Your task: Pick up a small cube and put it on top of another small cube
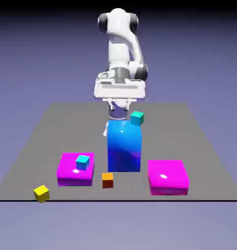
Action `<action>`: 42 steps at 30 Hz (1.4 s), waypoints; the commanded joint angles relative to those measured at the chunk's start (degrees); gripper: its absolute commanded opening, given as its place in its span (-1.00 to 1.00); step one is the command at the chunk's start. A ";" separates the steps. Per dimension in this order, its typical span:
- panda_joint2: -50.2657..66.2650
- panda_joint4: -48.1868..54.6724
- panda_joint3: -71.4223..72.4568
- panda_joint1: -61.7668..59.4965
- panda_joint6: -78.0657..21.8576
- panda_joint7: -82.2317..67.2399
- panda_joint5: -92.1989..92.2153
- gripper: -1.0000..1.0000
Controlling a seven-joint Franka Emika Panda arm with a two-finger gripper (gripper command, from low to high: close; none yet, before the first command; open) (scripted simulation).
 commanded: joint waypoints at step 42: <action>87.21 83.93 1.13 -13.45 -81.13 -33.76 -46.74 0.00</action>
